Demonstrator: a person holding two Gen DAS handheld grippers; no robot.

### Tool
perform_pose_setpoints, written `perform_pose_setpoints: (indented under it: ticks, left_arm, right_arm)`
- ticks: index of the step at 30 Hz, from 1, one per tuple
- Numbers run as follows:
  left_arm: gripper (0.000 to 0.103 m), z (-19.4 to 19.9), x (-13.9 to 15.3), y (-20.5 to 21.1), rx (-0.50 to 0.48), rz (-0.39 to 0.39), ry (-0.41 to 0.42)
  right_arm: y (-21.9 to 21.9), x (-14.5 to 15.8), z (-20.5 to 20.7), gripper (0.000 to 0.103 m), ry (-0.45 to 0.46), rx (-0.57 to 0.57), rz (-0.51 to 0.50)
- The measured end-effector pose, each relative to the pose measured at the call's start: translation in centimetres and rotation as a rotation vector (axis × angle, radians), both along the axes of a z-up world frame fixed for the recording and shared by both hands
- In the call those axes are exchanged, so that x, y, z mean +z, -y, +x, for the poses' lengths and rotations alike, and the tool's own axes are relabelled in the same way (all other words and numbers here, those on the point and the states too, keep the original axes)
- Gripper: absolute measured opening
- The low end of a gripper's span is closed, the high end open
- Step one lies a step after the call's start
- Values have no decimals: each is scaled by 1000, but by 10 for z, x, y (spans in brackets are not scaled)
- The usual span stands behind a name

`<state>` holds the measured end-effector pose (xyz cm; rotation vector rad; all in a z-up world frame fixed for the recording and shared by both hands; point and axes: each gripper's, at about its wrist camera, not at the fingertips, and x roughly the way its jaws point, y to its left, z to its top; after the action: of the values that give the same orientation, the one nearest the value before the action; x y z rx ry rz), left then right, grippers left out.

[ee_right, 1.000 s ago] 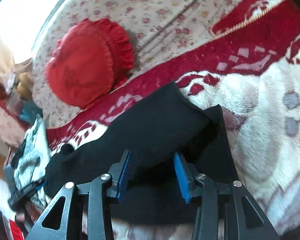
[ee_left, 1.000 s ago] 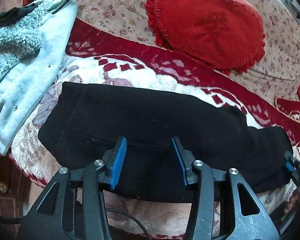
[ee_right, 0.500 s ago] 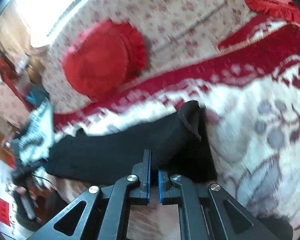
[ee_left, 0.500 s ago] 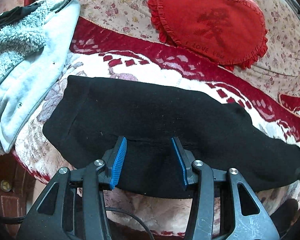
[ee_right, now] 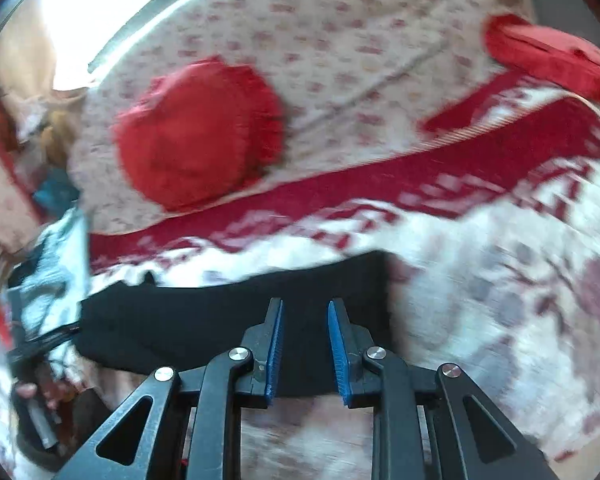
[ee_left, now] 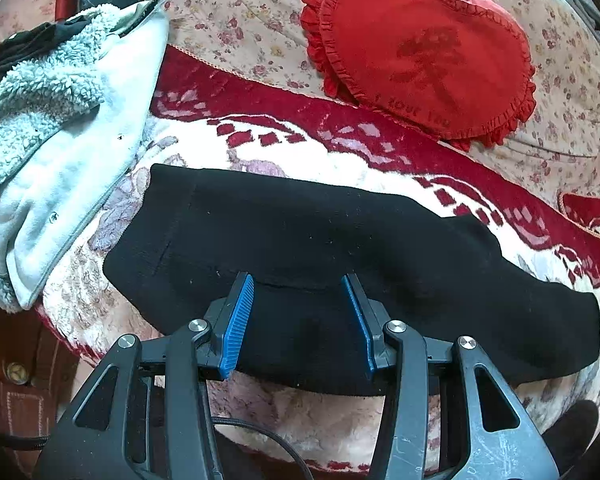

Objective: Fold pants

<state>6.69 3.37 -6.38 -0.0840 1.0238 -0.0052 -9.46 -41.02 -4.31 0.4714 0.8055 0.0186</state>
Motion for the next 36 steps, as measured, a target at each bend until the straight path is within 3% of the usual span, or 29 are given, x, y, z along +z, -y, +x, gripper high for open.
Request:
perform_pose_setpoints:
  ticks: [7, 10, 16, 19, 25, 28, 32, 36]
  left_arm:
    - [44, 2, -6, 12, -22, 32, -4]
    - [44, 4, -10, 14, -29, 35, -14]
    - [44, 7, -16, 14, -27, 31, -22]
    - [44, 8, -16, 15, -32, 35, -19]
    - [46, 12, -21, 15, -27, 32, -18]
    - [47, 13, -23, 17, -25, 43, -17]
    - [47, 12, -22, 17, -25, 48, -15]
    - [47, 9, -17, 18, -27, 33, -14]
  right_arm:
    - [-101, -13, 94, 23, 1, 286, 50]
    - [-138, -22, 131, 30, -18, 360, 82]
    - [-185, -53, 187, 30, -103, 432, 72]
    - [-189, -62, 196, 10, -107, 423, 26]
    - [-193, -66, 214, 9, -113, 378, -99]
    - [-190, -71, 219, 5, -137, 365, -100]
    - [-173, -60, 204, 5, -102, 337, -3]
    - [-164, -34, 170, 7, -50, 359, -54]
